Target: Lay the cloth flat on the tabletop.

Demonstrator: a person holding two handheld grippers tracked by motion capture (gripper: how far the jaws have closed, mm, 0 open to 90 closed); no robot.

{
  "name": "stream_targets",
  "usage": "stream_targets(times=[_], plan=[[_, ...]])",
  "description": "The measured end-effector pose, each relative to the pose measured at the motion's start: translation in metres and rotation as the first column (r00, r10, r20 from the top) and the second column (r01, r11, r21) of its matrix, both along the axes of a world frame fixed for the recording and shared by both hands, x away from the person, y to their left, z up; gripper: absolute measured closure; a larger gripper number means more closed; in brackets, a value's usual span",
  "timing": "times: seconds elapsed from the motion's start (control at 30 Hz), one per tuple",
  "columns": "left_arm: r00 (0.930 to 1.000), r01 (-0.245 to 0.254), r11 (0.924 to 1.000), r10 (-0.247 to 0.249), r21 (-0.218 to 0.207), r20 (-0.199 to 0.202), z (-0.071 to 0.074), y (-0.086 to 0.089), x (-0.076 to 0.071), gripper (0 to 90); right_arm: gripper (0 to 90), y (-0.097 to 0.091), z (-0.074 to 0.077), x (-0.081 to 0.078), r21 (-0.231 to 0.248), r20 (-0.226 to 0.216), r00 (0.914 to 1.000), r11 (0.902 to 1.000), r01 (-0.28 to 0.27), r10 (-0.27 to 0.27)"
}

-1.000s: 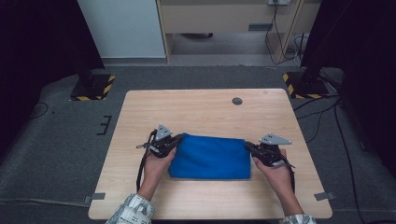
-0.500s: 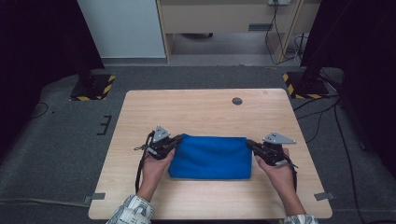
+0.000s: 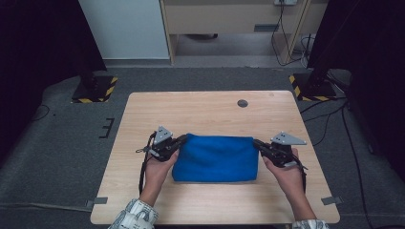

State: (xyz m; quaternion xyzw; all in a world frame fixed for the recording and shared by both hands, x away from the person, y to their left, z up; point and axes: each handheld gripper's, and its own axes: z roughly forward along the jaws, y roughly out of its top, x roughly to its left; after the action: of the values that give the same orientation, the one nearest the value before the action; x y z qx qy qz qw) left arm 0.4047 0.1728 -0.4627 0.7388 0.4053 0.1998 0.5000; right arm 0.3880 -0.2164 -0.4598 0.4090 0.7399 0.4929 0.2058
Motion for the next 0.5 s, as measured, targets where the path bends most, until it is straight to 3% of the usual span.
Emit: stream_targets(times=[0.23, 0.5], plan=[[0.9997, 0.011, 0.9996, -0.012, 0.025, 0.022, 0.012, -0.005, 0.002, 86.6, 86.8, -0.001, 0.015, 0.000, 0.014, 0.026, 0.9996, 0.9999, -0.007, 0.006], [0.9973, 0.015, 0.9992, -0.017, 0.037, 0.072, 0.039, -0.007, -0.003, 86.6, 86.8, 0.001, 0.036, -0.004, 0.014, 0.055, 0.9984, 0.9998, -0.015, 0.014]])
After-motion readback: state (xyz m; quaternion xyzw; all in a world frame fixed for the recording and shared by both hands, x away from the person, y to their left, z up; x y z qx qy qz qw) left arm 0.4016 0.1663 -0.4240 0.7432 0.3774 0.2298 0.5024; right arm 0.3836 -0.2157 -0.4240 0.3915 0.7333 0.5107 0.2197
